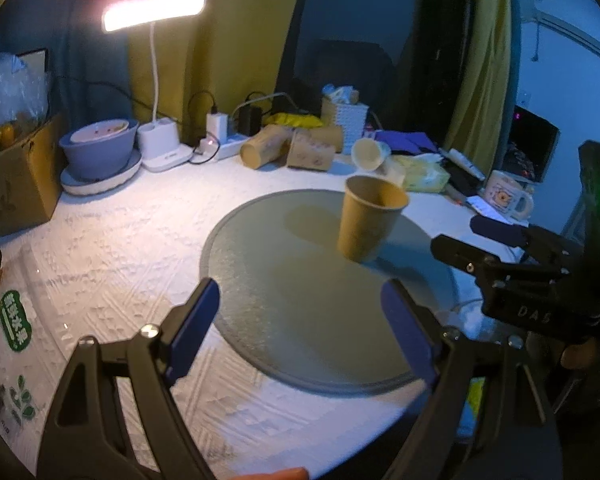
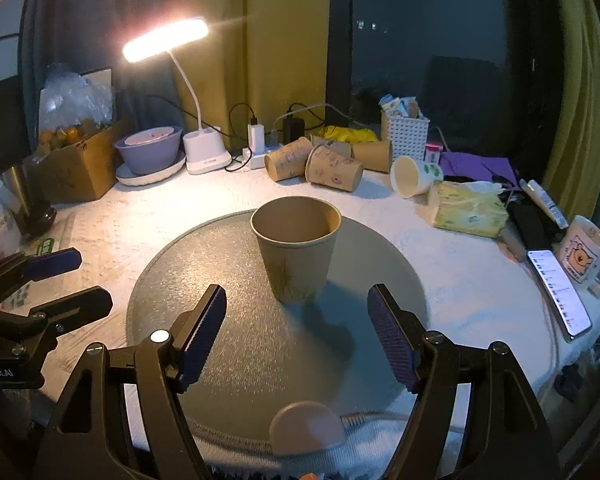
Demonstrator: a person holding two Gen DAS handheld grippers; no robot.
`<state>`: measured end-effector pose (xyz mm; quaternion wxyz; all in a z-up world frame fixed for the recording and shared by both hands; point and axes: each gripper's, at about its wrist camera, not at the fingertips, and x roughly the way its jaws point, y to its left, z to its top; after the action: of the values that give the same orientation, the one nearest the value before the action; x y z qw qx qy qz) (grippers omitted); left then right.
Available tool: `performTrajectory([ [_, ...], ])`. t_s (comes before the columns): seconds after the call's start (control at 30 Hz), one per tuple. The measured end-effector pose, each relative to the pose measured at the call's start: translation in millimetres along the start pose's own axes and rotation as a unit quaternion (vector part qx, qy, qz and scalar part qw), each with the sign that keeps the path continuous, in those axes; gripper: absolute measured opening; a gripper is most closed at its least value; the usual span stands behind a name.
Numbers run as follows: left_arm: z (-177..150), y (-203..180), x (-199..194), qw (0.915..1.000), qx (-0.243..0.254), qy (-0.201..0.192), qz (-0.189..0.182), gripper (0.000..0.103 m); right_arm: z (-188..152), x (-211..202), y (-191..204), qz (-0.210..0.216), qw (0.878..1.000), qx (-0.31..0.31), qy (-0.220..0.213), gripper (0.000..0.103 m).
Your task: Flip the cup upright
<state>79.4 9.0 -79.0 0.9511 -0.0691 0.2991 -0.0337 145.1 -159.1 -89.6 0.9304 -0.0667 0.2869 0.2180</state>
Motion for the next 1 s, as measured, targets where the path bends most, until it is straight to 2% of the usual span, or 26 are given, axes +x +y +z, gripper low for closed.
performTrajectory([
  [0.6,13.0,-27.2,-48.8,0.9968,0.035,-0.071,-0.008,0.084,8.9,-72.3,7.9,-0.01,0.999,-0.005,-0.051,0.076],
  [1.0,23.9,-40.5,-81.9,0.9908,0.054,-0.122,-0.021,0.084,19.4,-119.9,10.4,-0.015,0.996,-0.006,-0.088,0.076],
])
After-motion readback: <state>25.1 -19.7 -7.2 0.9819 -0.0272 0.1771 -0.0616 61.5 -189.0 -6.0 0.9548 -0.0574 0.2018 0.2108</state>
